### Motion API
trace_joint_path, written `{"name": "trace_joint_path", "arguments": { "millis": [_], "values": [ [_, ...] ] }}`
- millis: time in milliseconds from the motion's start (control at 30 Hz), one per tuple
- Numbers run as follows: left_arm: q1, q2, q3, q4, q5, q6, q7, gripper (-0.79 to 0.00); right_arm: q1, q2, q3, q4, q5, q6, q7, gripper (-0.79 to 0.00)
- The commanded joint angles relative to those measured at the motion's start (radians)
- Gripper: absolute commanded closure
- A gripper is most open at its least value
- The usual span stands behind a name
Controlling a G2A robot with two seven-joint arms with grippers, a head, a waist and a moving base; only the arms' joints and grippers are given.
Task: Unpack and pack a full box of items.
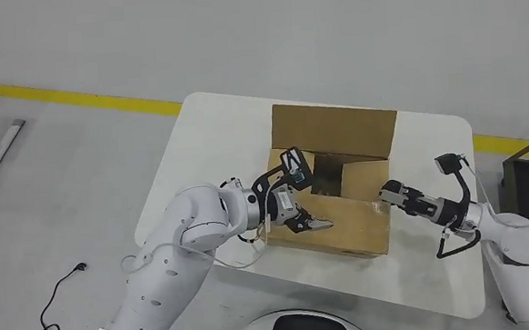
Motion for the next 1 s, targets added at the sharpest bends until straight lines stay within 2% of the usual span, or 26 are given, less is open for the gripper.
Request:
{"name": "trace_joint_path", "arguments": {
  "millis": [0,67,233,267,300,433,567,800,867,900,933,967],
  "values": [
    [-0.005,0.002,0.004,0.001,0.005,0.003,0.000,-0.785,0.003,0.002,-0.005,0.000,-0.006,-0.001,0.005,-0.594],
    [-0.009,0.004,0.008,0.005,0.009,0.005,0.001,-0.785,0.005,0.004,-0.008,0.002,-0.002,-0.001,0.017,-0.613],
    [-0.021,0.007,0.017,0.013,0.007,0.008,0.004,-0.785,-0.003,0.012,-0.010,-0.021,0.012,0.009,0.071,-0.502],
    [-0.023,0.008,0.019,0.015,0.006,0.008,0.004,-0.785,-0.008,0.014,-0.006,-0.033,0.015,0.007,0.087,-0.382],
    [-0.026,0.009,0.020,0.016,0.004,0.008,0.004,-0.785,-0.014,0.016,-0.002,-0.046,0.014,0.005,0.103,-0.357],
    [-0.035,0.012,0.023,0.021,-0.019,0.006,0.006,-0.785,-0.048,0.027,0.021,-0.101,0.023,-0.018,0.164,-0.326],
    [-0.044,0.014,0.027,0.022,-0.036,0.002,0.005,-0.785,-0.076,0.035,0.040,-0.160,-0.022,-0.053,0.185,-0.332],
    [-0.058,0.019,0.035,0.016,-0.086,-0.010,-0.005,-0.785,-0.153,0.043,0.051,-0.287,-0.196,-0.120,0.107,-0.326],
    [-0.058,0.019,0.035,0.016,-0.086,-0.010,-0.005,-0.785,-0.175,0.042,0.056,-0.322,-0.275,-0.132,0.060,-0.246],
    [-0.058,0.019,0.035,0.016,-0.086,-0.010,-0.005,-0.785,-0.186,0.042,0.057,-0.338,-0.305,-0.137,0.031,-0.175],
    [-0.058,0.019,0.035,0.016,-0.086,-0.010,-0.005,-0.785,-0.195,0.041,0.060,-0.350,-0.333,-0.135,0.002,0.000],
    [-0.058,0.019,0.035,0.016,-0.086,-0.010,-0.005,-0.785,-0.204,0.040,0.063,-0.362,-0.369,-0.133,-0.024,0.000]
  ]
}}
